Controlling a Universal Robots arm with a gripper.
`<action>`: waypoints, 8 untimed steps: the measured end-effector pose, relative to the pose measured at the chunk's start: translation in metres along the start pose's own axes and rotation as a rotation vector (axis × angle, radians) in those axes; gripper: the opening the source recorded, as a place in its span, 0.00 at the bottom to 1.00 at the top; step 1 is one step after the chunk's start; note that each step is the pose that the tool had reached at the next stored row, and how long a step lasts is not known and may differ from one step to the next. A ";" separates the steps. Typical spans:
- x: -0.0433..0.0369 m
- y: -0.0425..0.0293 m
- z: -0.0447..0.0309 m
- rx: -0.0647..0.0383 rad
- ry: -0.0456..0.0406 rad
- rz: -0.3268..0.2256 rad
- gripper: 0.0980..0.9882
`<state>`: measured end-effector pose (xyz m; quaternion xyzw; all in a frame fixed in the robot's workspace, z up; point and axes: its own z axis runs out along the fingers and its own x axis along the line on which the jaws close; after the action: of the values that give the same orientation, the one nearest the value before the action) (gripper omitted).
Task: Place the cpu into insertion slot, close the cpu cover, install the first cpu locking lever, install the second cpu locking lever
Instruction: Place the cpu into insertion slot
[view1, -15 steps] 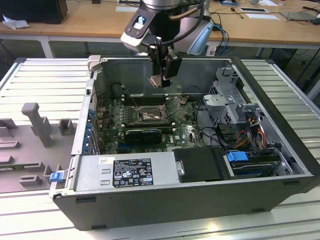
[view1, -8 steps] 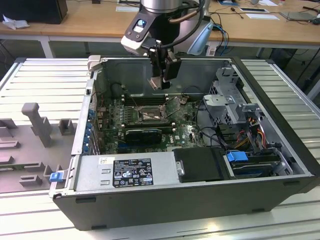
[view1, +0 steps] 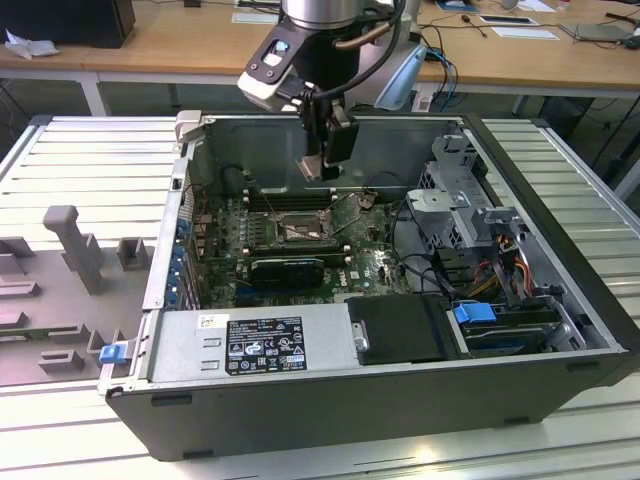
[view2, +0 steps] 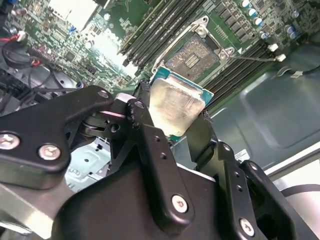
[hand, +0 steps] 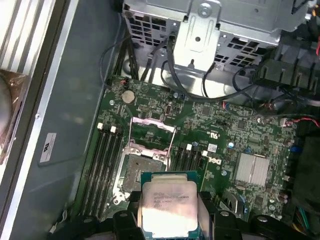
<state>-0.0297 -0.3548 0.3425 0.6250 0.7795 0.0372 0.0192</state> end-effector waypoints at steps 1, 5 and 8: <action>0.0001 0.0000 0.0002 0.000 -0.0011 0.012 0.48; 0.0001 -0.0001 0.0010 -0.001 -0.0046 0.054 0.48; 0.0001 -0.0001 0.0017 -0.001 -0.0068 0.080 0.48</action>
<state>-0.0297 -0.3547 0.3407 0.6559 0.7537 0.0363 0.0207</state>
